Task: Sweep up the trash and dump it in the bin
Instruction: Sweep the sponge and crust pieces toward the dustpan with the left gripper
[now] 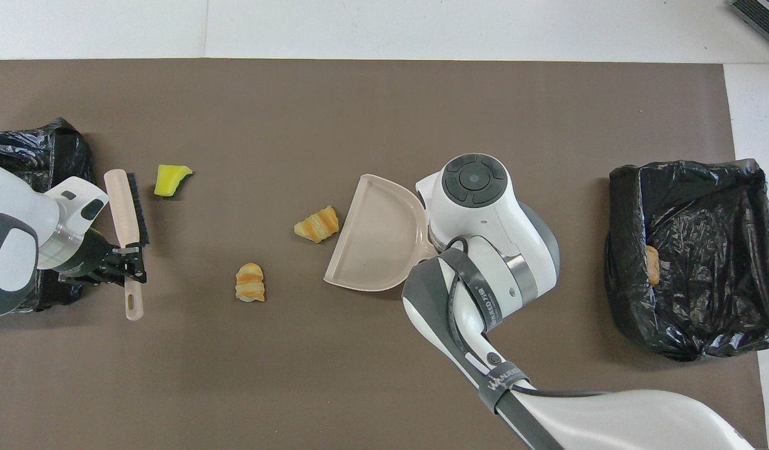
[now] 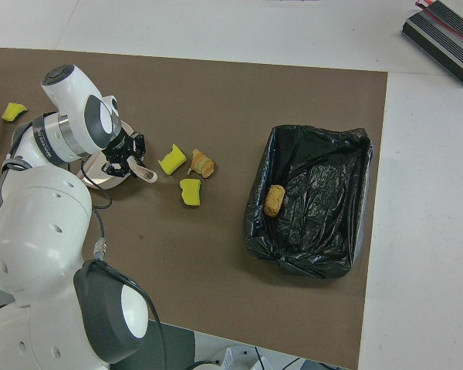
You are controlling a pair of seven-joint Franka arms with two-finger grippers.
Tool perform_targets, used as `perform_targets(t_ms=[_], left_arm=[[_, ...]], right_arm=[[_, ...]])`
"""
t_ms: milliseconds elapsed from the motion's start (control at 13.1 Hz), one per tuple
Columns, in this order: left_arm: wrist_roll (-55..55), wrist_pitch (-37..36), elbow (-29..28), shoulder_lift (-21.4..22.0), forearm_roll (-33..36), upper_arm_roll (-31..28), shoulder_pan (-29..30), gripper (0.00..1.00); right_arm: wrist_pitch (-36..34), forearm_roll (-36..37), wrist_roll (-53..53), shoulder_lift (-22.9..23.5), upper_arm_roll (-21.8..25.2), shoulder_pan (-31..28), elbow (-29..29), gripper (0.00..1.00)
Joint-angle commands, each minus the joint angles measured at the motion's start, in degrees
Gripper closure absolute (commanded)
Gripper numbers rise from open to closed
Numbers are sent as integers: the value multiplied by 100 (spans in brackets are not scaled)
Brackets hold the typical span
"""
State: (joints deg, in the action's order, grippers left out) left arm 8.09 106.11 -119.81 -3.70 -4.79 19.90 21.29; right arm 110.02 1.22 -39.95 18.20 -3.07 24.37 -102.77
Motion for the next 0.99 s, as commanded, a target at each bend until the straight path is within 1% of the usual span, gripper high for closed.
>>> perform_targets(t_ms=[0,153,306,382,612,688,765,841,918], left_arm=[[-193,120,-297,36,-92,84,-115,100],[-167,147,-297,-26,-188,93,-519,100],[-141,217,-306,-17,-513,93,-932,100],[-71,391,-315,-17,-671,84,-1229,100],[516,718,-377,9,-1066,84,-2030,100],[675,640,-263,-17,-1094,75,-2119,100],[711,587,-123,-69,-1094,75,-2077,100],[790,464,-43,-52,-1103,58,-2007,100],[808,246,184,-78,-1033,49,-1806,100]], right_arm=[[2,-52,-329,-18,-18,-56,-6,100],[63,28,-417,-18,-18,-55,-15,100],[99,159,-531,-18,-18,-56,-15,100],[99,177,-540,-18,-18,-47,-15,100],[134,177,-532,-18,-18,-38,-24,100],[134,177,-532,-18,-18,-38,-24,100],[134,177,-532,-18,-18,-29,-24,100],[134,177,-532,-18,-18,-38,-24,100],[134,177,-532,-18,-18,-38,-24,100]])
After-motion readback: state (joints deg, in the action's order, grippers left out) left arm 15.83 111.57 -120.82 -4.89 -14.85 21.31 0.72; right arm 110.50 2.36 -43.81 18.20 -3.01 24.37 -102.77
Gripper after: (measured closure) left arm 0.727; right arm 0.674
